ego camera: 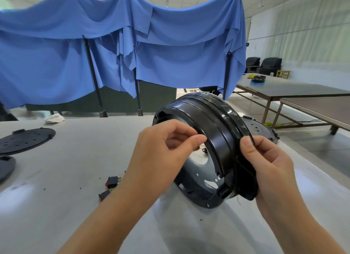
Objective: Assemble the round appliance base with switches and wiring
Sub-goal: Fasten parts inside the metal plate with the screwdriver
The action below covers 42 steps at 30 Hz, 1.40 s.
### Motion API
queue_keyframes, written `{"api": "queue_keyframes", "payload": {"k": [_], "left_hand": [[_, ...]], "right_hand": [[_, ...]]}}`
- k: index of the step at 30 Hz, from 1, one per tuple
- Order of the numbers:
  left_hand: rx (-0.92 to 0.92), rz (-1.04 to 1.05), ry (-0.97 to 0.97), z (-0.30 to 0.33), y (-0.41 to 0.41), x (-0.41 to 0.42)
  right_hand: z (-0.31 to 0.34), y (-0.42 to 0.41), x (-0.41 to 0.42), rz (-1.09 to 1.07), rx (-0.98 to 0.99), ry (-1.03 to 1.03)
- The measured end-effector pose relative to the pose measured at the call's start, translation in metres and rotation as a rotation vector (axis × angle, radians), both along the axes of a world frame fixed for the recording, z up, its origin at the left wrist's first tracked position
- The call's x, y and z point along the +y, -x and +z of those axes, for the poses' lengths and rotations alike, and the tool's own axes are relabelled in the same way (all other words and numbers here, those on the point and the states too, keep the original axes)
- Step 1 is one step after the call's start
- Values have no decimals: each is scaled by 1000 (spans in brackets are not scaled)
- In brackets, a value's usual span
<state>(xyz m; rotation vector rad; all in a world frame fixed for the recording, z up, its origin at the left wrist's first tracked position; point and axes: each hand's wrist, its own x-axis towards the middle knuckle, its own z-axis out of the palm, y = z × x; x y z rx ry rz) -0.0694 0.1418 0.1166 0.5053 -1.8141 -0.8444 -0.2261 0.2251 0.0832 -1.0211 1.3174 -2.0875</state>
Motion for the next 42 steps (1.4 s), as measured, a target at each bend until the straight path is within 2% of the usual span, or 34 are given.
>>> {"api": "queue_keyframes", "payload": {"k": [3,6,10,13,15,18,21,26,29,32,37,39,42], "left_hand": [[19,-18,-88,-1,-3,-10],[-1,-56,-98,-6,-4,-17],[-5,-183,-171,-14,-5,-17],[-15,-173,-181,-18,-13,-15],[-91,-60,-10,-22,-21,-14],[-218,231,459,-28,-32,-12],[-197,435,741,-31,-40,-12],[-229,478,1120,-32,-54,-18],[-295,420,1212,-47,-53,-16],[-352,327,1249,-72,-45,-13],[-368,257,1195,-93,-39,-13],[-369,253,1189,-96,-37,-14],[-362,247,1194,-100,-34,-13]], "right_hand": [[0,0,1,7,24,3],[1,0,2,27,62,8],[1,-1,2,-23,170,8],[1,-4,4,-48,248,7],[1,-7,4,-50,293,1],[0,-10,5,-60,353,9],[0,-12,6,-47,420,24],[3,-7,7,66,634,-38],[0,-1,6,103,907,-148],[-3,-4,6,119,1092,-185],[-8,-12,9,91,1214,-211],[-17,-18,19,-56,1123,-225],[-43,-34,46,-255,771,-183]]}}
